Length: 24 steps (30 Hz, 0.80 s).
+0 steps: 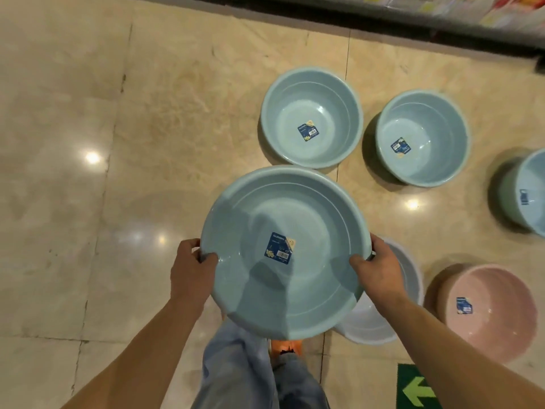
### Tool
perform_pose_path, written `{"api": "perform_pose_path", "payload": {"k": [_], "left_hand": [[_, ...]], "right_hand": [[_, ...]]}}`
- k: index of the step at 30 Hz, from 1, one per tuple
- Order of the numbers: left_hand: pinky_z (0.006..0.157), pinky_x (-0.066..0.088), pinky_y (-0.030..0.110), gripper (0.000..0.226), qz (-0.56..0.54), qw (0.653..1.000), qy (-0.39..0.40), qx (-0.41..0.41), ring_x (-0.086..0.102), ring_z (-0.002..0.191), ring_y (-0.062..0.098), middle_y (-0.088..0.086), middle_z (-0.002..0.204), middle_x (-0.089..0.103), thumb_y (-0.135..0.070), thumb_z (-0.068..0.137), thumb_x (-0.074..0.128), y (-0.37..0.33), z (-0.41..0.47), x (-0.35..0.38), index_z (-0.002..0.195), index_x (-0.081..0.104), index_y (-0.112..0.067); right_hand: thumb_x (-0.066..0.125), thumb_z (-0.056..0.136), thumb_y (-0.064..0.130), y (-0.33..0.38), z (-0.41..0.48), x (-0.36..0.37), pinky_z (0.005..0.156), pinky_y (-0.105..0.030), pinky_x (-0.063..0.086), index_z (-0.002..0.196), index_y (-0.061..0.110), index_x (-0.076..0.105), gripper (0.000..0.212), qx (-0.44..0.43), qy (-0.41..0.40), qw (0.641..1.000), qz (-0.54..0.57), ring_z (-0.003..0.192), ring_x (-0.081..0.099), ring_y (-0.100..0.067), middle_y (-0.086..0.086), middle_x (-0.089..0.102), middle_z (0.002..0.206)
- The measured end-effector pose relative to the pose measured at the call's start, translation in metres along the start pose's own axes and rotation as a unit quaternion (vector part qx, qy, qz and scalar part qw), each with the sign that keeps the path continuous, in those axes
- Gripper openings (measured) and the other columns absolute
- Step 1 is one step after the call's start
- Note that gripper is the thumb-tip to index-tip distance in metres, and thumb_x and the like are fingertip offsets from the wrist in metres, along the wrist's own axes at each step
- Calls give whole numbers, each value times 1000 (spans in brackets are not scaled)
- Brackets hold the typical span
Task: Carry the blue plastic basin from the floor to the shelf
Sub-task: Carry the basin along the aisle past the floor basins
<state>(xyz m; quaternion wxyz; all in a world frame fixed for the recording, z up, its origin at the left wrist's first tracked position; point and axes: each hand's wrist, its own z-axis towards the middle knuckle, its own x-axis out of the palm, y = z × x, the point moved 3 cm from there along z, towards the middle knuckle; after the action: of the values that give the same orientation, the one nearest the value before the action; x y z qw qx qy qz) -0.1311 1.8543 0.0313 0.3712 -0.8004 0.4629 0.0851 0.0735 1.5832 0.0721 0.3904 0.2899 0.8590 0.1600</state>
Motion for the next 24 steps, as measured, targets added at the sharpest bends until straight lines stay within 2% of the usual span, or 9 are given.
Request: {"api": "perform_pose_path", "payload": {"k": [4, 7, 11, 14, 16, 18, 20, 23, 24], "left_hand": [[60, 42, 29, 36, 42, 999, 20, 19, 61, 82, 9, 2, 106, 70, -12, 91, 62, -15, 37, 31, 126, 54, -19], [58, 39, 24, 32, 69, 997, 16, 36, 59, 77, 6, -3, 99, 66, -10, 91, 61, -19, 58, 51, 120, 53, -21], [60, 42, 23, 29, 65, 997, 19, 33, 60, 78, 11, -9, 92, 67, -10, 92, 59, -11, 88, 73, 114, 51, -27], [61, 46, 26, 26, 58, 998, 15, 21, 65, 78, 17, -5, 93, 72, -12, 92, 60, 6, 111, 87, 114, 53, -26], [67, 51, 30, 27, 63, 998, 3, 11, 69, 83, 23, -8, 89, 71, -14, 92, 62, 20, 123, 92, 115, 53, -24], [79, 59, 41, 28, 51, 999, -11, -2, 71, 89, 28, -10, 86, 69, -14, 91, 65, 33, 133, 96, 114, 54, -24], [88, 59, 49, 29, 46, 999, -21, -21, 72, 93, 31, -10, 89, 69, -14, 90, 67, 45, 138, 98, 114, 55, -25], [91, 59, 49, 30, 33, 998, -30, -42, 71, 95, 29, -9, 94, 69, -14, 92, 69, 57, 141, 96, 115, 54, -25], [90, 59, 48, 31, 32, 998, -32, -43, 71, 95, 28, -8, 94, 69, -14, 92, 70, 59, 142, 95, 115, 53, -26]], "right_hand": [[61, 94, 3, -15, 34, 4, 64, -30, 51, 135, 26, 60, 47, 35, -10, 999, 14, 79, 62, -4, 3, 69, 102], [59, 92, -1, -32, 57, 15, 75, -46, 60, 134, 24, 61, 48, 60, -25, 997, 43, 83, 67, -16, 7, 69, 98], [60, 94, 1, -49, 96, 38, 80, -40, 55, 141, 21, 57, 52, 69, -20, 996, 60, 92, 67, -27, 0, 68, 106], [59, 92, 1, -63, 122, 59, 77, -35, 51, 139, 21, 60, 51, 59, -18, 997, 52, 96, 68, -30, -3, 69, 109], [58, 91, 2, -71, 134, 73, 80, -38, 55, 135, 21, 61, 48, 57, -10, 998, 40, 96, 68, -29, -4, 70, 110], [56, 90, 1, -76, 140, 85, 84, -43, 58, 126, 22, 63, 41, 51, 1, 998, 30, 95, 68, -28, -4, 71, 108], [56, 90, 1, -79, 143, 95, 87, -47, 59, 119, 25, 62, 39, 42, 11, 999, 18, 97, 68, -31, -7, 70, 110], [60, 86, 2, -81, 147, 104, 88, -51, 58, 119, 15, 65, 36, 16, 17, 1000, -8, 99, 67, -35, -12, 69, 111], [61, 85, 5, -84, 150, 107, 92, -52, 56, 124, 12, 64, 40, 13, 19, 999, -29, 106, 64, -37, -15, 64, 120]]}}
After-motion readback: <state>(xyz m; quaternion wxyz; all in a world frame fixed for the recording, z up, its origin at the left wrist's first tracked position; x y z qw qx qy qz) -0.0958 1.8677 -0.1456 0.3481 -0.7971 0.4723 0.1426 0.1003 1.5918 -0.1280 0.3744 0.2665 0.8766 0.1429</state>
